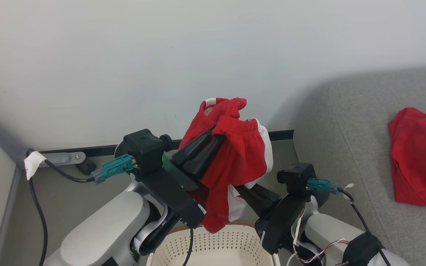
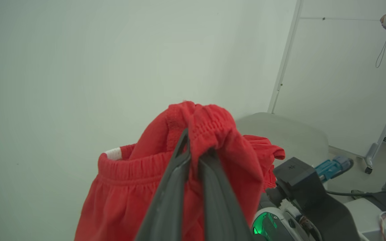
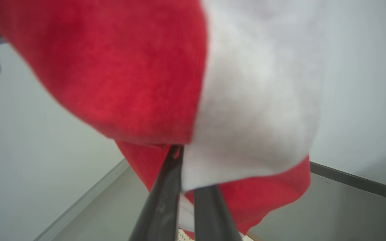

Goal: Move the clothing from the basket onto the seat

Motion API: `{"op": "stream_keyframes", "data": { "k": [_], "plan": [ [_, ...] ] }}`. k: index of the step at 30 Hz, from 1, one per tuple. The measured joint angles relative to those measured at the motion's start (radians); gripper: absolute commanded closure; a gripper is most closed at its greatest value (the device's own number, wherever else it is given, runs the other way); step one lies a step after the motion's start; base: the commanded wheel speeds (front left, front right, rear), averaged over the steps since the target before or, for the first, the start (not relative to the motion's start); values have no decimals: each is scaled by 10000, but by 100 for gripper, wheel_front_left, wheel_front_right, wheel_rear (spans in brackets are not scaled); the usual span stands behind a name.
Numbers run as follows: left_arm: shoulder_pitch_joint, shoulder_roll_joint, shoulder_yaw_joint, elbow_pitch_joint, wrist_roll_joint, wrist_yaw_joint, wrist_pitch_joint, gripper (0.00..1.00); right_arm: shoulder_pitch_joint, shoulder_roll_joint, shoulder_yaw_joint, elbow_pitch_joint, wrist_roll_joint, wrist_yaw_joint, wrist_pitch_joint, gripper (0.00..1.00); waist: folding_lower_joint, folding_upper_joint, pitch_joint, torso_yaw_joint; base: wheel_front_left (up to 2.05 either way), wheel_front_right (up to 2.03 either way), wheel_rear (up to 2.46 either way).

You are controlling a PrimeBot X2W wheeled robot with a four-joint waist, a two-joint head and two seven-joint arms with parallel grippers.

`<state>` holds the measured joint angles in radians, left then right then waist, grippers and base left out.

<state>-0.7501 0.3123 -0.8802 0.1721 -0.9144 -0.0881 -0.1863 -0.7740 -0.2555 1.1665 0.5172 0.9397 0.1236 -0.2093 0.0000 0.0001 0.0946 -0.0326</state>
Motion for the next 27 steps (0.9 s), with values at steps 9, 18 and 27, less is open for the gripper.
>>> {"op": "stream_keyframes", "data": {
  "k": [9, 18, 27],
  "plan": [
    [234, 155, -4, 142, -61, 88, 46, 100, -3, -69, 58, 102, 326, 0, -303, 100, 0, 0, -9, -99, 0, 0, 0],
    [558, 416, 38, 148, -100, 104, 42, 100, 111, -610, -360, -56, 387, 0, -399, 100, 0, 0, -60, -251, 0, 0, 0],
    [1255, 585, -278, 90, -100, 140, 42, 81, 320, -859, -1580, -420, 474, 0, -399, 100, 0, 0, -151, -594, 0, 0, 0]
  ]
}}
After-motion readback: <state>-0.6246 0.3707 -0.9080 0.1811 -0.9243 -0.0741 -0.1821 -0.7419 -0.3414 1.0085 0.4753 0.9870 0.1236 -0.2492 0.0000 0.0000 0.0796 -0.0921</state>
